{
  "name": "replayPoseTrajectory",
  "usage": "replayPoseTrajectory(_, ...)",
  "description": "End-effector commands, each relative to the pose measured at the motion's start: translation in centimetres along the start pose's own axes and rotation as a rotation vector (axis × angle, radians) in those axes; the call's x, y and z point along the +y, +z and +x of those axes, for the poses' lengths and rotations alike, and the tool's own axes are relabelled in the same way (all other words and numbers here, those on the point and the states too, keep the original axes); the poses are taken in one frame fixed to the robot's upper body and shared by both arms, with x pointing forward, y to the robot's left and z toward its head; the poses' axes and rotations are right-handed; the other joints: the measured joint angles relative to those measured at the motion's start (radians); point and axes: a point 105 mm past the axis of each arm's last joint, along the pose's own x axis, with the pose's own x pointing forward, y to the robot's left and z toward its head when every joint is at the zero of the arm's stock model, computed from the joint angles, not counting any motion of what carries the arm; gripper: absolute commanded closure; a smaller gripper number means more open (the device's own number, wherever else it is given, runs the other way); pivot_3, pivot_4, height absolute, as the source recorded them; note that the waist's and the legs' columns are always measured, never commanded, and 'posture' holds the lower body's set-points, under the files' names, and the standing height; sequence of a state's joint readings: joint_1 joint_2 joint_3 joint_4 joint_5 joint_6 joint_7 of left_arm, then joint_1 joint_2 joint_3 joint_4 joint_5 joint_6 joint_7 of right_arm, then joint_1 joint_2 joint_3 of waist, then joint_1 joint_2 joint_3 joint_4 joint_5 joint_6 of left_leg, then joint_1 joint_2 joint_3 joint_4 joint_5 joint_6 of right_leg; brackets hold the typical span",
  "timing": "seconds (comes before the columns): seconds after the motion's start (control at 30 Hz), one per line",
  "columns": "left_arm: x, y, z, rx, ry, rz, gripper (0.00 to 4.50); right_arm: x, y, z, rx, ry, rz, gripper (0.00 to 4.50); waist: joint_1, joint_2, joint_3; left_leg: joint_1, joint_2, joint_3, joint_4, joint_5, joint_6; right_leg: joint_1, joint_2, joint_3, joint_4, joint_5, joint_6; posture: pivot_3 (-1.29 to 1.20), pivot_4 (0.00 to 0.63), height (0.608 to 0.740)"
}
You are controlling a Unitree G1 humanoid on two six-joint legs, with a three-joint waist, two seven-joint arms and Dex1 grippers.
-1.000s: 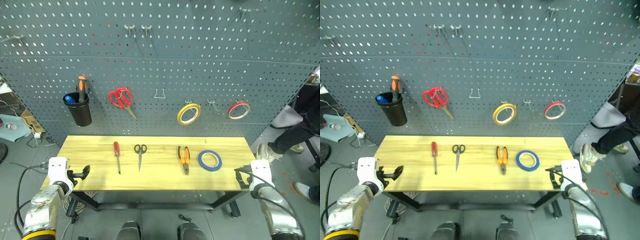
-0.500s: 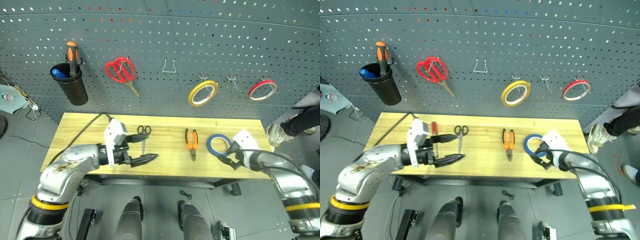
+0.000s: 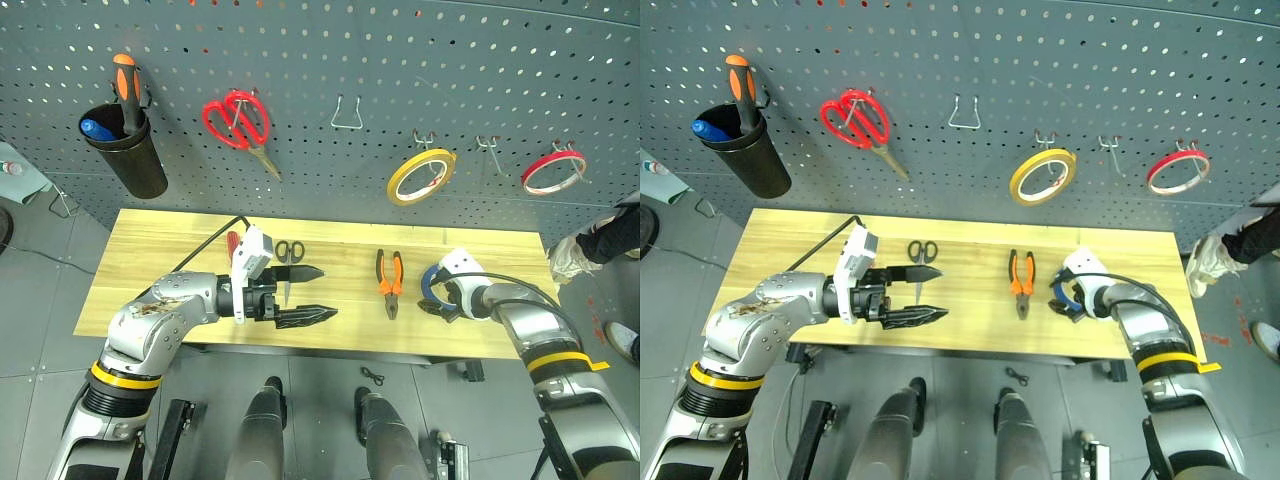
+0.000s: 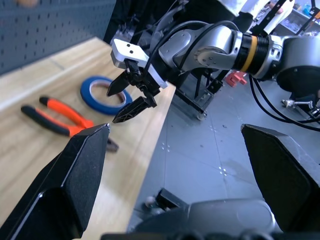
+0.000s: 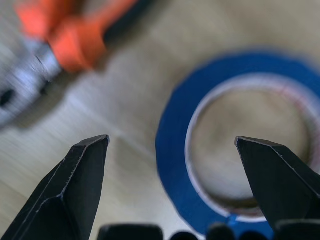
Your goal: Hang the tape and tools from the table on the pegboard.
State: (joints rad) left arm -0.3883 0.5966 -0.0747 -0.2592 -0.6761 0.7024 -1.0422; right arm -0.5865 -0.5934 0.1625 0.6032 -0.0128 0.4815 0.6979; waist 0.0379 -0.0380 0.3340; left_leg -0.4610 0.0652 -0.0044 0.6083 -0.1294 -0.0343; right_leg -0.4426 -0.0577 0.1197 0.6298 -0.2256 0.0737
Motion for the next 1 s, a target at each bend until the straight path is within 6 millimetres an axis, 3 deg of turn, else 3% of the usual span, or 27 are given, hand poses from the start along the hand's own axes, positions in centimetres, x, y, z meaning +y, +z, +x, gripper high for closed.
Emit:
replayPoseTrajectory(0.03, -1.3, 0.9, 0.0, -0.026, -0.043, 0.023, 0.01, -0.4, -1.1, 0.2, 0.029, 0.0, 0.026, 0.0, -0.001, -0.001, 0.0, 0.0, 0.0, 0.0, 0.0, 0.0, 0.0, 0.001, 0.0, 0.0, 0.0, 0.0, 0.001, 0.19, 0.382, 0.74)
replayPoseTrajectory(0.07, -1.3, 0.9, 0.0, -0.026, -0.044, 0.021, 0.01, -0.4, -1.1, 0.2, 0.028, 0.004, 0.035, 0.0, -0.001, -0.001, 0.0, 0.0, 0.0, 0.0, 0.0, 0.0, 0.0, 0.001, 0.0, 0.0, 0.0, -0.003, 0.005, 0.19, 0.382, 0.74)
replayPoseTrajectory(0.17, -1.3, 1.1, 0.1, -0.034, -0.047, 0.022, 0.0, -0.2, -0.9, 0.4, 0.022, 0.014, 0.041, 0.79, -0.001, -0.001, 0.001, 0.001, 0.0, -0.001, 0.001, 0.0, 0.0, 0.002, 0.0, -0.001, 0.001, -0.003, 0.006, 0.19, 0.382, 0.74)
replayPoseTrajectory(0.33, -1.3, 1.5, 0.5, -0.054, -0.054, 0.02, 0.0, 0.4, -1.2, 0.9, 0.034, 0.034, -0.023, 2.6, -0.001, -0.002, 0.001, 0.002, 0.0, -0.001, 0.002, 0.0, -0.001, 0.002, 0.0, 0.0, 0.0, -0.003, 0.006, 0.2, 0.385, 0.74)
replayPoseTrajectory(0.47, -1.3, 1.6, 0.6, -0.063, -0.052, 0.015, 0.0, 0.3, -1.7, 0.9, 0.042, 0.024, -0.069, 3.89, -0.001, -0.002, 0.001, 0.002, 0.0, -0.001, 0.002, 0.0, -0.001, 0.003, 0.0, 0.0, 0.0, -0.003, 0.006, 0.19, 0.382, 0.74)
replayPoseTrajectory(0.5, -1.4, 1.7, 0.6, -0.071, -0.057, 0.004, 0.0, 0.2, -1.5, 0.7, 0.019, 0.016, -0.09, 4.04, -0.001, -0.002, 0.001, 0.002, 0.0, -0.001, 0.002, 0.0, -0.001, 0.003, 0.0, -0.001, 0.0, -0.003, 0.006, 0.19, 0.38, 0.74)
replayPoseTrajectory(0.6, -1.7, 2.2, 0.9, -0.095, -0.086, -0.038, 0.0, 0.2, -1.1, -0.5, -0.044, -0.013, -0.166, 4.04, 0.002, -0.002, 0.001, 0.002, 0.0, -0.001, 0.001, 0.0, -0.001, 0.003, 0.0, -0.001, 0.0, -0.003, 0.007, 0.18, 0.374, 0.74)
replayPoseTrajectory(0.8, -2.2, 3.7, 1.7, -0.192, -0.128, -0.132, 0.0, 0.9, 1.4, -5.1, -0.242, -0.254, -0.436, 4.04, 0.004, -0.001, 0.002, 0.0, -0.002, -0.002, 0.001, 0.0, -0.001, 0.002, -0.001, -0.001, 0.0, -0.005, 0.008, 0.13, 0.346, 0.74)
replayPoseTrajectory(0.9, -2.5, 5.7, 1.6, -0.274, -0.162, -0.184, 0.0, 1.6, 4.2, -9.7, -0.418, -0.503, -0.583, 4.04, -0.004, 0.0, 0.001, 0.0, -0.002, -0.003, 0.001, 0.001, -0.002, 0.001, -0.002, -0.001, 0.002, -0.005, 0.009, 0.11, 0.325, 0.74)
replayPoseTrajectory(1.0, -2.3, 8.3, 1.1, -0.378, -0.165, -0.203, 0.0, 2.0, 7.3, -13.1, -0.573, -0.694, -0.714, 4.04, -0.022, 0.0, 0.0, 0.0, -0.002, -0.004, 0.001, 0.003, -0.006, 0.001, -0.001, -0.001, 0.003, -0.004, 0.009, 0.1, 0.317, 0.74)
